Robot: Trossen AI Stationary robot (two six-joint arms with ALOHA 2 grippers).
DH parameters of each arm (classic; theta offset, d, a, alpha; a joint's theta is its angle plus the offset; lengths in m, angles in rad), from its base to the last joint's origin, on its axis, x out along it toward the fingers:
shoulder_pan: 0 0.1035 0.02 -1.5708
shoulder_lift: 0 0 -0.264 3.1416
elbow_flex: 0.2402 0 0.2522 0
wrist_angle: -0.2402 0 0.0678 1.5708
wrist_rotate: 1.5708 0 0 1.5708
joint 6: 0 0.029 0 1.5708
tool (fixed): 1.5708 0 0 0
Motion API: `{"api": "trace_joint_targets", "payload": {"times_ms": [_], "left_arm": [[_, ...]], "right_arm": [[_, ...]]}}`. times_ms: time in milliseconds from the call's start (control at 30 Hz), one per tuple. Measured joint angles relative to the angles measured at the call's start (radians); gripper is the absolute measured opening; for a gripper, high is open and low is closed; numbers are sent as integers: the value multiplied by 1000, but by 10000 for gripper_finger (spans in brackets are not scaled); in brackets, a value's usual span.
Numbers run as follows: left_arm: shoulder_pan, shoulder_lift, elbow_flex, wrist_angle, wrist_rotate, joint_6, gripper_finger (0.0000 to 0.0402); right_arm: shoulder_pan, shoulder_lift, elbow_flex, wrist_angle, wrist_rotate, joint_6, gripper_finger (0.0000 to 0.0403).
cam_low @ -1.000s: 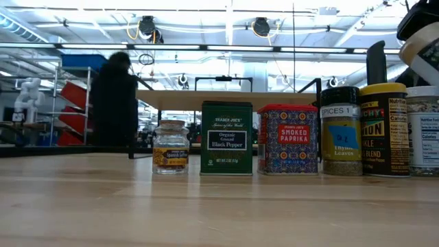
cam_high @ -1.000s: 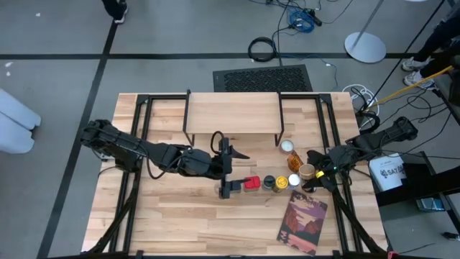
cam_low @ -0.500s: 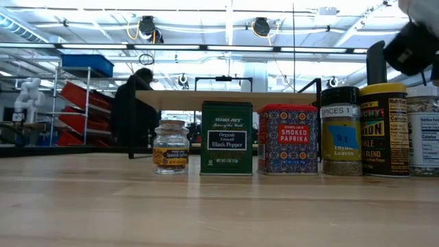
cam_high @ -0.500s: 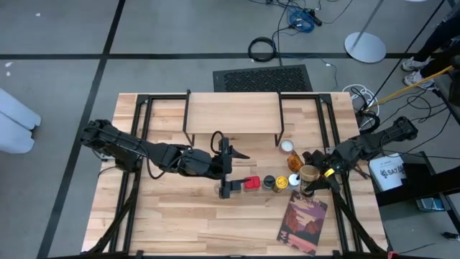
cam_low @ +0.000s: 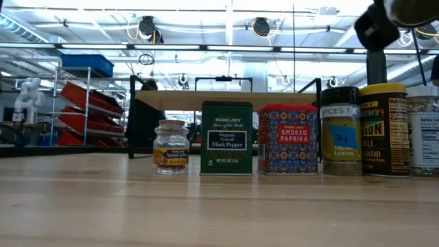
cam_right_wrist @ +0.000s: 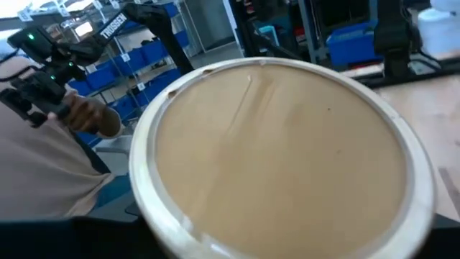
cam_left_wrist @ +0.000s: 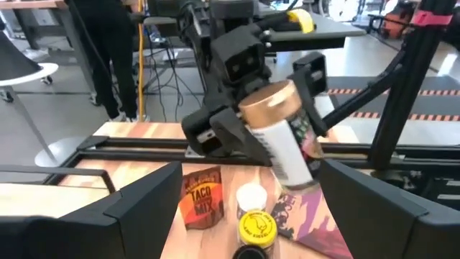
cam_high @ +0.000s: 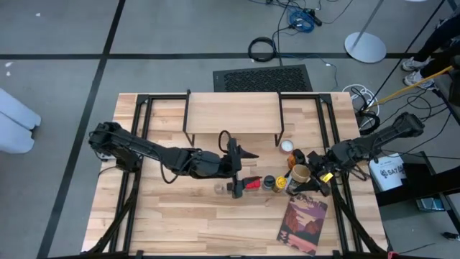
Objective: Shelf spices
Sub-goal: Put the brown spice bottle in the bottom center of the table
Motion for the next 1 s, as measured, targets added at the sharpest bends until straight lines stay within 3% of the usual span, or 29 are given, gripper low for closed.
{"api": "trace_joint_targets", "payload": {"times_ms": [333,667,1000], "left_arm": [[-11,-65,0,-116,-21,-1,336],[-89,-76,-1,-294,-25,-100,336],[-207,-77,-1,-364,-50,-157,336]], "right_arm": [[50,327,13,305,-1,-42,269],[139,646,202,269,66,-123,268],[183,901,316,247,132,-131,268]]}}
